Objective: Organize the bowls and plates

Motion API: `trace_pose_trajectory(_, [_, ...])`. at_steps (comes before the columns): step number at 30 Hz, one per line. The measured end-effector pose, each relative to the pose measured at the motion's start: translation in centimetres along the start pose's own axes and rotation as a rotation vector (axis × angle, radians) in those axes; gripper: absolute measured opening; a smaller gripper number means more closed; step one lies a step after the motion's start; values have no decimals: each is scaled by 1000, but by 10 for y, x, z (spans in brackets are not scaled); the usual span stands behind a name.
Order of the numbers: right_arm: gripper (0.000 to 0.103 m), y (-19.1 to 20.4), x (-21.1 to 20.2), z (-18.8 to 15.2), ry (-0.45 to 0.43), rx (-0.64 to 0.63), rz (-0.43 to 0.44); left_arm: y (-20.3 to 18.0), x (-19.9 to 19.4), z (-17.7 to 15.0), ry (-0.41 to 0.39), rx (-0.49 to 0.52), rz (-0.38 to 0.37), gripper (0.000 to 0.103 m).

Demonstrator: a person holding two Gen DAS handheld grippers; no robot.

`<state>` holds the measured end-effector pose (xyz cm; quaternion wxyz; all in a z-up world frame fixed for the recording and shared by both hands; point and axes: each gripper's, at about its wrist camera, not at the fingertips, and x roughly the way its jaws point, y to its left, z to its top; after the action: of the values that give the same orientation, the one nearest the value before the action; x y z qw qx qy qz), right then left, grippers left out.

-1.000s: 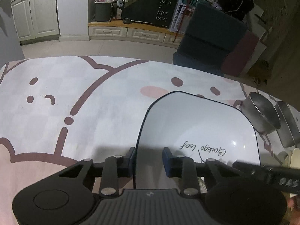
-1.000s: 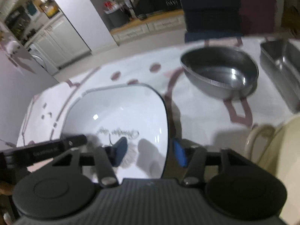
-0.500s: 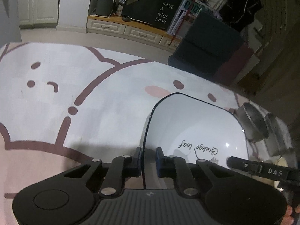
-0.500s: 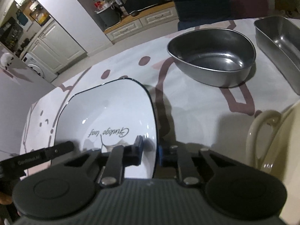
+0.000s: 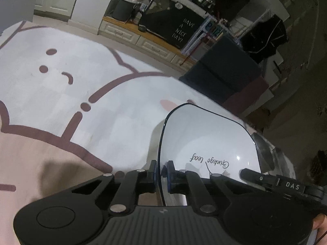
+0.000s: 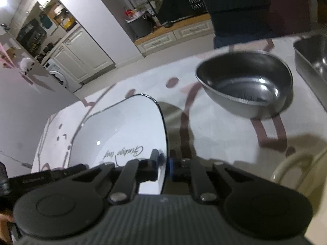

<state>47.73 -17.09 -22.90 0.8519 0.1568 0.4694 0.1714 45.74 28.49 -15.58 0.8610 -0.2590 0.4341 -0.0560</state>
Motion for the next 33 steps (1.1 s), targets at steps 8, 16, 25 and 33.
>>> trace_pose_trajectory(8, [10, 9, -39, 25, -59, -71, 53, -39, -50, 9, -67, -7, -23, 9])
trace_pose_trajectory(16, [10, 6, -134, 41, -147, -101, 74, -128, -111, -5, -127, 74, -49, 9])
trace_pose_trajectory(25, [11, -41, -234, 18, -229, -102, 39, -219, -147, -65, -100, 124, -100, 9])
trace_pose_trajectory(33, [11, -88, -285, -26, -246, -68, -2, -260, -152, -145, -24, 140, -126, 9])
